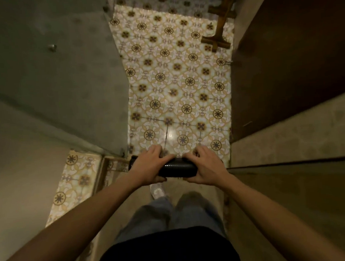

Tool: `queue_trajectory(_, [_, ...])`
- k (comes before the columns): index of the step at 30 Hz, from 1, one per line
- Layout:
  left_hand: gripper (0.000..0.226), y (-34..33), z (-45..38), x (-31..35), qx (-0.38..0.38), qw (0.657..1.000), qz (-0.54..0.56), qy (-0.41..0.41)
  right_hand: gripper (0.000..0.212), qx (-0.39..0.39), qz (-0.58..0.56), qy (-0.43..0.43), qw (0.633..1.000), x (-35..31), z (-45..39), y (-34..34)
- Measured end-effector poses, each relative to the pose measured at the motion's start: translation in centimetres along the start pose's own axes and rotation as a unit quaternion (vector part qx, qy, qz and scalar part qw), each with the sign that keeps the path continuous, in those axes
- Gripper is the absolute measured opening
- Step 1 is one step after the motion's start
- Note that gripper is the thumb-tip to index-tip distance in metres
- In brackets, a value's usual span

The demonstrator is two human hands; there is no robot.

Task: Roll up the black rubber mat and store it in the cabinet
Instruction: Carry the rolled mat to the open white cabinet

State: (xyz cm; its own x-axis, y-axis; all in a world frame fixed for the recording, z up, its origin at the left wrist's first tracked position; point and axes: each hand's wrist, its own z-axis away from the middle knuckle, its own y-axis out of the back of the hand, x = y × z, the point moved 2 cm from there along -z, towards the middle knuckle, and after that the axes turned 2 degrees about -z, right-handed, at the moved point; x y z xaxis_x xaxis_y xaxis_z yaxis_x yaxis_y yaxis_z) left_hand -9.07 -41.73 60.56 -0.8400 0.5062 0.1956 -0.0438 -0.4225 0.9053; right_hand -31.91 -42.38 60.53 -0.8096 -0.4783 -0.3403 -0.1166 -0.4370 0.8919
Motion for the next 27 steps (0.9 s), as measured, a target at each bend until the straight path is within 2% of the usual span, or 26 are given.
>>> queue_trajectory(11, [0.084,9.4,-14.9,-10.6,-0.018,1.0,0.005,0.004,0.068,-0.02,-0.007,0.01,1.0,9.4,-16.2,9.5])
queue_trajectory(15, [0.084,12.4,-23.1,-15.8,-0.02,0.999,0.014,0.036,0.071,-0.009,-0.009,0.033,0.999,15.4,-24.9,12.6])
queue_trajectory(27, [0.079,23.1,-41.1,-27.5,0.002,0.991,0.064,0.114,0.07,-0.071,0.034,0.1,0.992,28.3,-46.5,25.8])
